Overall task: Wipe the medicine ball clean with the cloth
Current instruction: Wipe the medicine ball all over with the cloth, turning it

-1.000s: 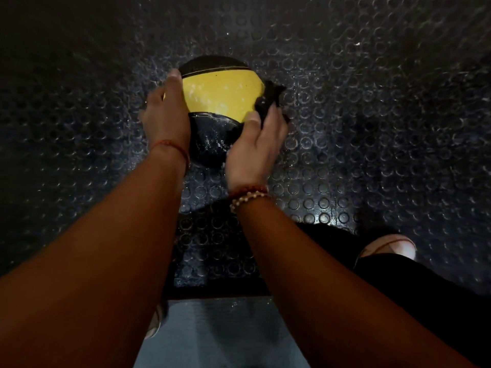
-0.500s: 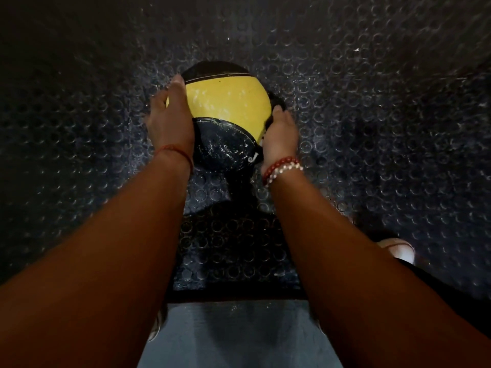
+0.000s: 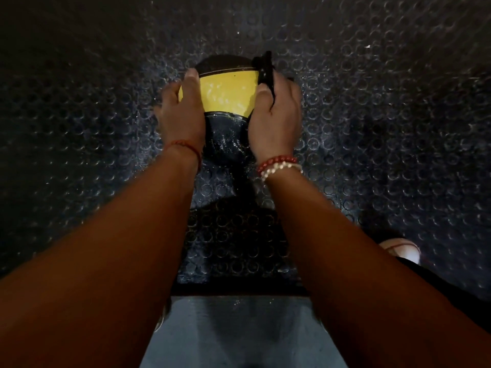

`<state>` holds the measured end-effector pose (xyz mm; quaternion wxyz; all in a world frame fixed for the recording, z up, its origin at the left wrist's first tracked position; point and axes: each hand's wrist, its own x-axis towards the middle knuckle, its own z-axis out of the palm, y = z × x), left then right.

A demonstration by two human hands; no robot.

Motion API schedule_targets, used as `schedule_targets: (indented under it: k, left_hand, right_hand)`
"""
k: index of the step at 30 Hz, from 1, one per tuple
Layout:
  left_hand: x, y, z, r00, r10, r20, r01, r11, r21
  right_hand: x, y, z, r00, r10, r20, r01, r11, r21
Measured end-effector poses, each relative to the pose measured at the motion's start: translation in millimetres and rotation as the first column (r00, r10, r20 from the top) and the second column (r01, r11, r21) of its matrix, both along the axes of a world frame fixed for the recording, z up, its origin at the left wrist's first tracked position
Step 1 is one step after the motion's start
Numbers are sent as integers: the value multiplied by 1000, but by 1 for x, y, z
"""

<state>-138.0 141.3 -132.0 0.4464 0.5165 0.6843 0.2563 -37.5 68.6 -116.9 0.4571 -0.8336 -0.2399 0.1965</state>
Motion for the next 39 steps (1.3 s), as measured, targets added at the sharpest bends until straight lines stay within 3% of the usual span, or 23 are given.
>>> schedule_targets:
  k: [4,7,9,14,19,22,25,28,32,39]
  left_hand:
    - [7,-6,0,999,32,9,-31,997,-67]
    - [12,-5,3,1000,28,-6,-29,996,-81]
    - [14,0,3,999,33,-11,-34,994,-106]
    - [17,4,7,997,7,-71,-13,996,-90]
    - [12,-3,7,999,-34,-43,31,997,-66]
    - [9,-6,3,1000,-28,-14,27,998,-55]
    - [10,-6,7,1000,-8,-6,8,997,-75]
    - [12,-6,6,1000,-13,-23,11,998,-61]
    - [15,-1,4,999,-21,-48,18,998,-60]
    - [12,1,3,995,-67,-73,65,998,-24]
  right_hand:
    - [33,9,-2,938,-61,-340,24,993,-113]
    - [33,3,-3,886,-139,-442,111,990,-89]
    - [17,-5,-4,901,-155,-406,149,988,-45]
    - [-19,-19,-1,988,-77,-132,91,991,98]
    - [3,-2,3,998,32,46,-34,998,54]
    - [25,14,4,991,69,-115,-72,997,-21]
    - [37,15,4,951,-21,-310,10,999,-38]
    - [32,4,6,917,-124,-380,112,992,-55]
    - [-2,-11,1,931,-211,-297,229,973,27]
    - [-23,-8,6,997,-76,-16,77,995,64]
